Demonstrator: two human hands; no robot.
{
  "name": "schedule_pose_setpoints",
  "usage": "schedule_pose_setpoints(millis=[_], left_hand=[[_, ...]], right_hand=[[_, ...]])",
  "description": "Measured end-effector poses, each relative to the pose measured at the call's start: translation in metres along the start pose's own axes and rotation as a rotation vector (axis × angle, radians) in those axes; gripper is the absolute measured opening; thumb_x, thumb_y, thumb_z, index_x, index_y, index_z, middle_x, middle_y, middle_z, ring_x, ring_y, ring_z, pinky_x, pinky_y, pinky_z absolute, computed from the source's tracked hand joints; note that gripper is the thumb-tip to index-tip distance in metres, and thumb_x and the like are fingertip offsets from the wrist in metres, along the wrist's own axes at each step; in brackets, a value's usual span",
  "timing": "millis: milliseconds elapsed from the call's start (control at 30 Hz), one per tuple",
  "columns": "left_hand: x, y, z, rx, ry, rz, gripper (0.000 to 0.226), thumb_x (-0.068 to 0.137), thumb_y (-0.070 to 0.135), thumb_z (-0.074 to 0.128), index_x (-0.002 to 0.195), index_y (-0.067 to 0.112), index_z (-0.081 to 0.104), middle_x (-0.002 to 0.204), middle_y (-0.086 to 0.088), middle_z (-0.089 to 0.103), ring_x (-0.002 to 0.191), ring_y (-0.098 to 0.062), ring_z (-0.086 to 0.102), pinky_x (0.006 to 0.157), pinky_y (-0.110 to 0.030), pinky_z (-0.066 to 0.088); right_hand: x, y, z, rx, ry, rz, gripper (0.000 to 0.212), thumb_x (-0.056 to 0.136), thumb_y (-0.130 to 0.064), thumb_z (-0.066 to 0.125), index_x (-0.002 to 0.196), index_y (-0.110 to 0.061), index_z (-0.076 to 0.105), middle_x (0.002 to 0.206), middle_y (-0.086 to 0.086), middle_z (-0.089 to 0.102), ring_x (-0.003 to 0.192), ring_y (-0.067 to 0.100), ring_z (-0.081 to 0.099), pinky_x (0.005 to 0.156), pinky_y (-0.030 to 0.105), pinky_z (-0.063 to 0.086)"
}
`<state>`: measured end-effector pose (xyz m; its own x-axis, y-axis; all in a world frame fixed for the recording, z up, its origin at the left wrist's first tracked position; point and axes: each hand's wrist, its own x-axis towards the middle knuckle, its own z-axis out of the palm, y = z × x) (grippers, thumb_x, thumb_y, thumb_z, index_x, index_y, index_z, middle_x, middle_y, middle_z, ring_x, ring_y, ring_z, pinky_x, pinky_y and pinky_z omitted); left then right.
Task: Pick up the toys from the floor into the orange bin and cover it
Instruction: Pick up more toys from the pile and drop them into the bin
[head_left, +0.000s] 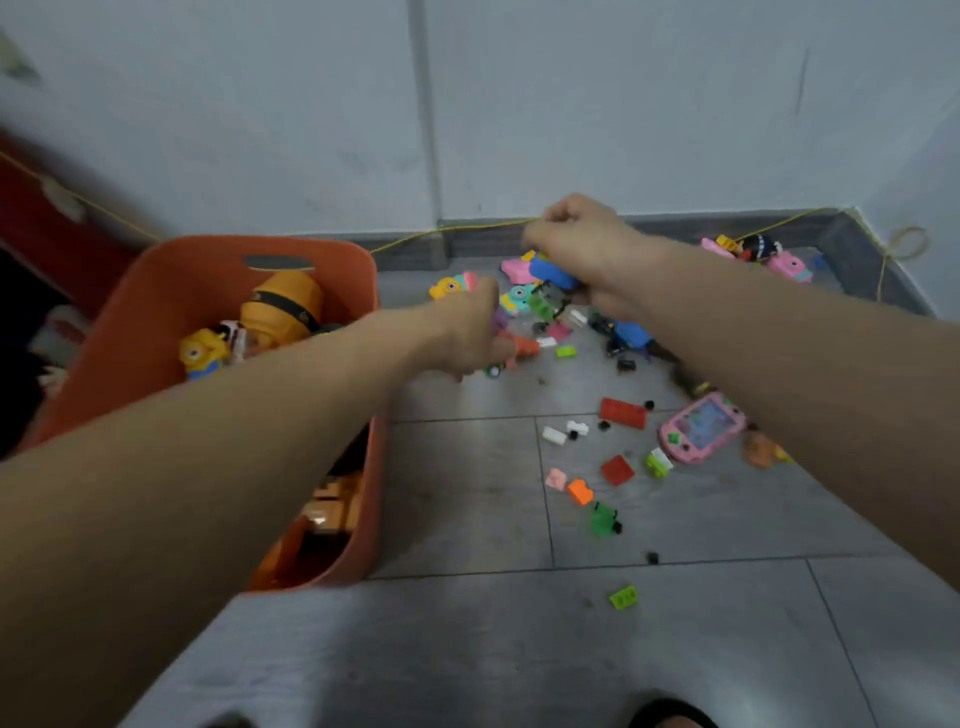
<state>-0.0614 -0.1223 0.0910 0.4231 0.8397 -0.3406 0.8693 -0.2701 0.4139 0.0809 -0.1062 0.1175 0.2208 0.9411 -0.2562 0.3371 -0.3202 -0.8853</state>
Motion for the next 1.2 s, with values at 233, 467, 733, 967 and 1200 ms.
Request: schedule_pose_setpoints(millis=[233,467,733,967,1200], left_hand=[[-0.069,-0.107,-0.163,0.167,0.258,-0.202,0.035,0.087,0.034,0.067,0.105,0.011,0.046,0.078,-0.008,0.066,0.055,-0.016,0.06,0.058,-0.029,0.047],[-0.112,-0.186,-0.124,0.008,-0.138,-0.473,0.047,0.093,0.037,0.062,0.129,0.012,0.045,0.083,-0.006,0.053,0.058,-0.02,0.057,0.05,-0.026,0.054],[-0.09,-0.161,-0.129,0.428,0.014,-0.298,0.039,0.096,0.019,0.047,0.134,0.011,0.046,0.121,-0.018,0.059,0.09,-0.03,0.054,0.073,-0.031,0.04],[-0.045,-0.056,-0.085,0.252,0.283,0.07,0.033,0.092,0.036,0.05,0.117,0.015,0.053,0.117,-0.015,0.06,0.11,-0.035,0.054,0.092,-0.041,0.046],[-0.023,0.037,0.065,0.278,-0.211,0.22,0.081,0.084,0.053,0.063,0.148,0.021,0.023,0.144,-0.014,0.039,0.124,-0.036,0.049,0.094,-0.043,0.047]], right_hand=[[-0.027,-0.139,0.096,0.033,-0.151,-0.275,0.013,0.082,-0.019,0.064,0.087,-0.022,0.053,0.077,0.002,0.052,0.069,0.022,0.054,0.053,0.029,0.054],[-0.071,-0.121,0.179,-0.293,-0.551,-0.157,0.032,0.095,-0.037,0.057,0.121,-0.019,0.059,0.101,0.003,0.056,0.081,0.022,0.059,0.062,0.033,0.058],[-0.057,-0.102,0.131,-0.443,-0.457,-0.113,0.031,0.1,-0.032,0.048,0.119,-0.01,0.06,0.096,0.008,0.052,0.086,0.025,0.055,0.08,0.041,0.056],[-0.023,-0.027,0.037,-0.546,-0.311,0.048,0.029,0.099,-0.026,0.047,0.118,-0.006,0.058,0.097,0.014,0.053,0.081,0.027,0.055,0.074,0.041,0.053],[-0.035,0.106,-0.045,-0.925,-0.391,0.378,0.046,0.104,-0.034,0.04,0.14,-0.006,0.042,0.137,0.019,0.048,0.117,0.035,0.054,0.096,0.046,0.051]])
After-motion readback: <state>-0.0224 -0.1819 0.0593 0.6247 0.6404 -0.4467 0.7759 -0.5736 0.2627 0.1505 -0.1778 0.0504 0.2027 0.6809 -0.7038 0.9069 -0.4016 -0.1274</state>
